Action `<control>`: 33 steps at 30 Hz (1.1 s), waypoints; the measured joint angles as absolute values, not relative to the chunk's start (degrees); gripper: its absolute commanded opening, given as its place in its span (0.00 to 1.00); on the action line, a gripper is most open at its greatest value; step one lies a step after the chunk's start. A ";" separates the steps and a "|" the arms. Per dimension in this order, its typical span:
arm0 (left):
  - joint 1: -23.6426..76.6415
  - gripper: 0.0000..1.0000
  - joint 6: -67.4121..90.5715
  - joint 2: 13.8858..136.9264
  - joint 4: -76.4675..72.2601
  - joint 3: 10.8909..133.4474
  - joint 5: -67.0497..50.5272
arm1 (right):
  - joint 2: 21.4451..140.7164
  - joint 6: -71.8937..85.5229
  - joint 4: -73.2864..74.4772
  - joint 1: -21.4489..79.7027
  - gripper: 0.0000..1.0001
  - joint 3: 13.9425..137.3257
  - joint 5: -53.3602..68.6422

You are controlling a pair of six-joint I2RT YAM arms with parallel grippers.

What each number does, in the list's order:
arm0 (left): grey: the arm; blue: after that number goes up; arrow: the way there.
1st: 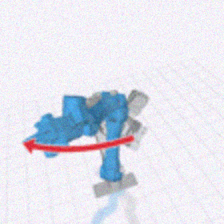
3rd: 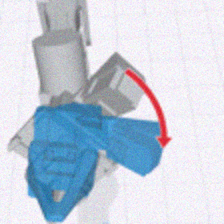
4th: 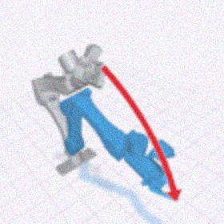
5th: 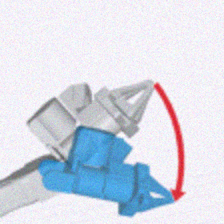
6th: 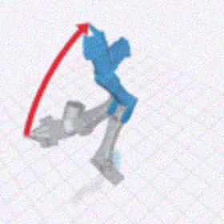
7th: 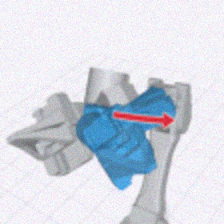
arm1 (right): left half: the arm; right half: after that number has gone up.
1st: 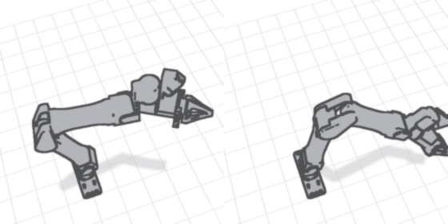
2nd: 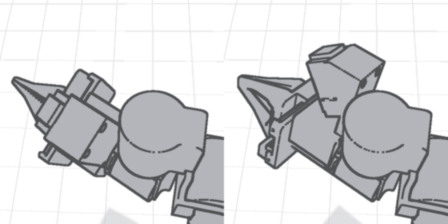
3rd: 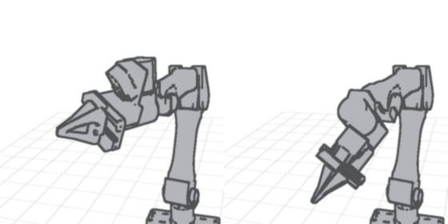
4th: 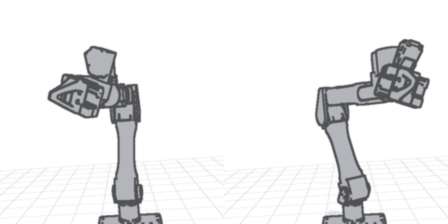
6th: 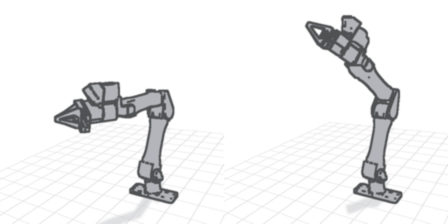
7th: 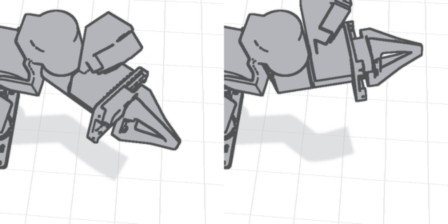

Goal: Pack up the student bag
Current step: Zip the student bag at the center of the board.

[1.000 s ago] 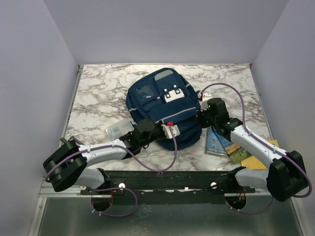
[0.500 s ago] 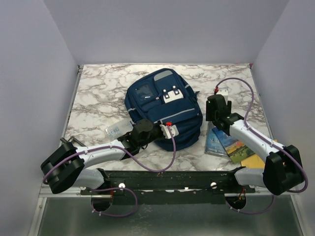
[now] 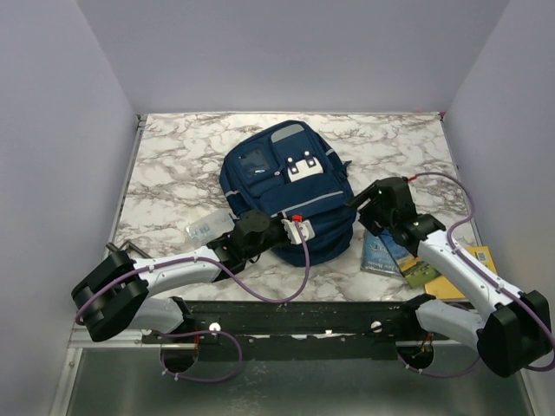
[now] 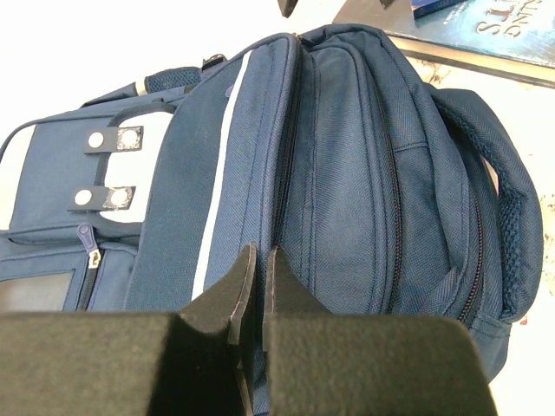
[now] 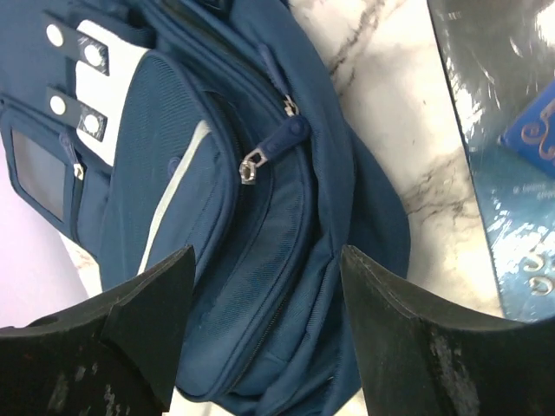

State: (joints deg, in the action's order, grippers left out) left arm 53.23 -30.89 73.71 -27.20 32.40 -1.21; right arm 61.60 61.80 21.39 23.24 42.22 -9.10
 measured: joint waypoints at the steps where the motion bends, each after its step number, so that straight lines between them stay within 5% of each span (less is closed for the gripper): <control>1: 53.23 0.00 -30.87 73.71 -27.20 32.40 -1.21 | 61.58 64.95 21.08 23.24 0.72 41.36 -8.97; 3: 53.30 0.00 -30.89 73.71 -27.20 32.38 -1.21 | 61.87 70.15 21.12 23.24 0.73 40.80 -9.34; 9: 54.13 0.00 -30.09 73.71 -27.14 32.40 -0.99 | 63.83 84.36 17.80 23.22 0.98 39.70 -10.76; 16: 54.17 0.00 -27.75 74.00 -26.50 32.40 -1.32 | 62.08 87.39 9.89 23.16 0.99 32.16 -9.78; 21: 54.50 0.59 -26.59 74.83 -26.74 32.40 -1.21 | 59.64 74.81 11.20 23.16 1.00 35.99 -11.99; 23: 54.57 0.71 -26.04 75.09 -27.62 32.40 -1.23 | 59.44 69.73 12.82 23.16 1.00 38.52 -13.13; 27: 54.59 0.83 -23.22 75.07 -28.51 32.80 -1.43 | 57.93 61.84 15.94 23.16 1.00 40.03 -16.05; 33: 55.35 0.82 -18.83 80.03 -26.30 42.83 -0.23 | 55.20 59.96 20.78 23.14 1.00 39.88 -20.18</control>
